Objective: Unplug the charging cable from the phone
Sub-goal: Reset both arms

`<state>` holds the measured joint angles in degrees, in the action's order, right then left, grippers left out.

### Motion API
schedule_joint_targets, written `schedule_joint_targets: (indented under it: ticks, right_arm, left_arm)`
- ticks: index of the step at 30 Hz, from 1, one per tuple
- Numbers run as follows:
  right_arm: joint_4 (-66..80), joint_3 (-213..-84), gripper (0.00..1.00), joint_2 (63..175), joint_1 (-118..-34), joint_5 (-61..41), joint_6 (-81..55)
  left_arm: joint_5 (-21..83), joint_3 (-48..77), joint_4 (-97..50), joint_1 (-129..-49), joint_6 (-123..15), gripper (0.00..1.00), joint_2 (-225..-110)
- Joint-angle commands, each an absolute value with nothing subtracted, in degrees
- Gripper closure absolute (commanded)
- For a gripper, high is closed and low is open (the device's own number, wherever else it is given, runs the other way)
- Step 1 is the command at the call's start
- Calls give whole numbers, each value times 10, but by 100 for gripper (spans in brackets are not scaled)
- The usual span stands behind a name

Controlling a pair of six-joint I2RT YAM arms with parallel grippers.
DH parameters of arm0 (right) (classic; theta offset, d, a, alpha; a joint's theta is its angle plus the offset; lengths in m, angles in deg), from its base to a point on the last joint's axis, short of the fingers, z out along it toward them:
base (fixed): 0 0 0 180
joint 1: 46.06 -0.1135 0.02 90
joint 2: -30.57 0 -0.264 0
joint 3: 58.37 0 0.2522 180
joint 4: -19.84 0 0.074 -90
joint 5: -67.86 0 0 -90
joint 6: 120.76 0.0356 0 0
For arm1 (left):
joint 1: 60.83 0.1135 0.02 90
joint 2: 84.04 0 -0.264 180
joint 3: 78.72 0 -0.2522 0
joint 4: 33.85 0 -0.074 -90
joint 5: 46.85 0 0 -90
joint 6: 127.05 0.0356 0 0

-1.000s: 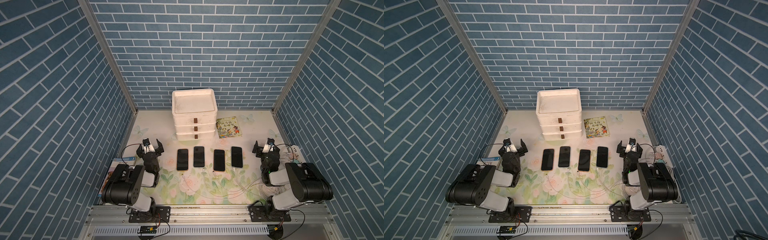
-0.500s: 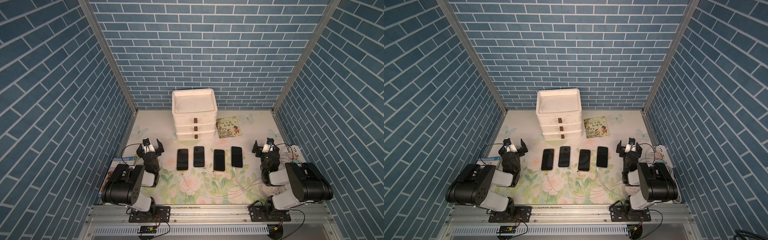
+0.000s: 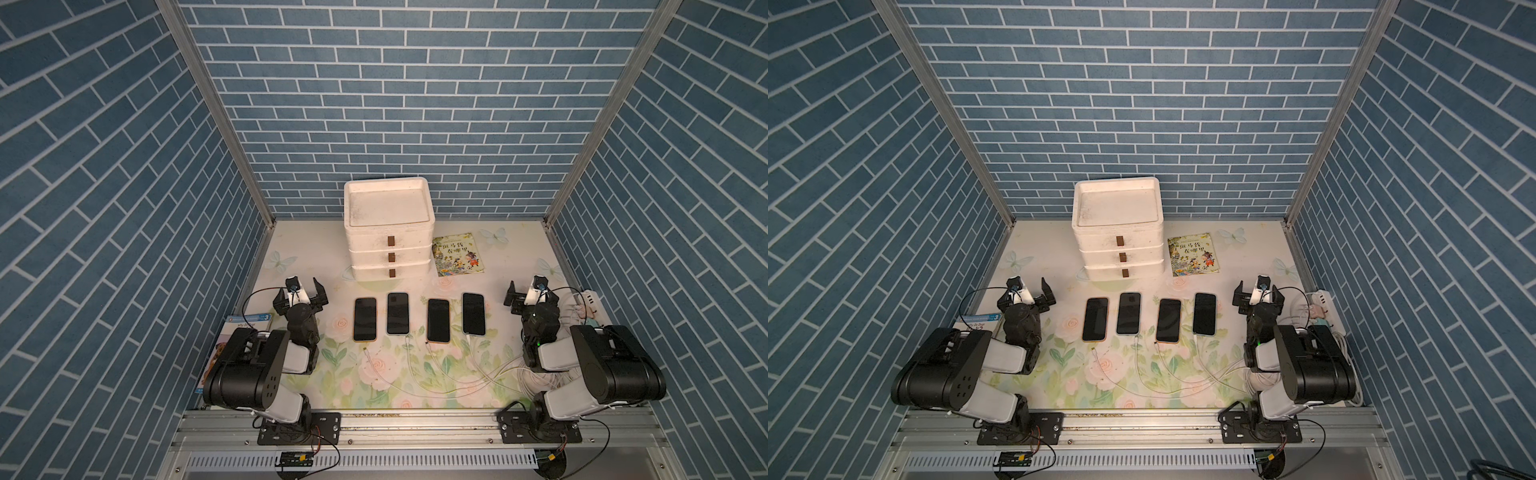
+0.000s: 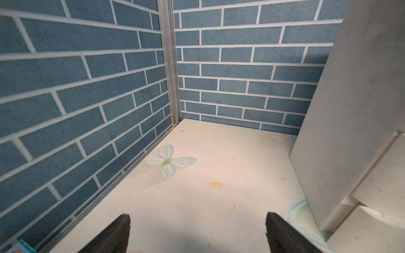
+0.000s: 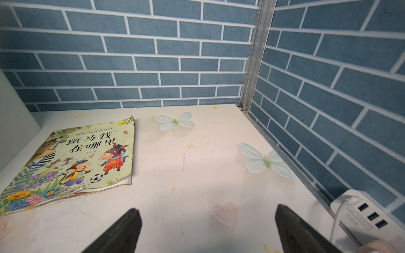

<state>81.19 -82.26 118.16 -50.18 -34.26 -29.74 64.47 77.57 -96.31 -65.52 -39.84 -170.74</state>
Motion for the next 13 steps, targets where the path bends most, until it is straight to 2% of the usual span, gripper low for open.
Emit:
schedule_joint_targets:
  ticks: [1,13]
  right_arm:
    - [828,-829,0,1181,-504,-338,-314]
    - [827,-831,1,1182,-504,-336,-314]
  left_arm:
    - [641,772,-974,-656,-399,0,-1710]
    - [641,772,-974,-656,-399,0,-1710]
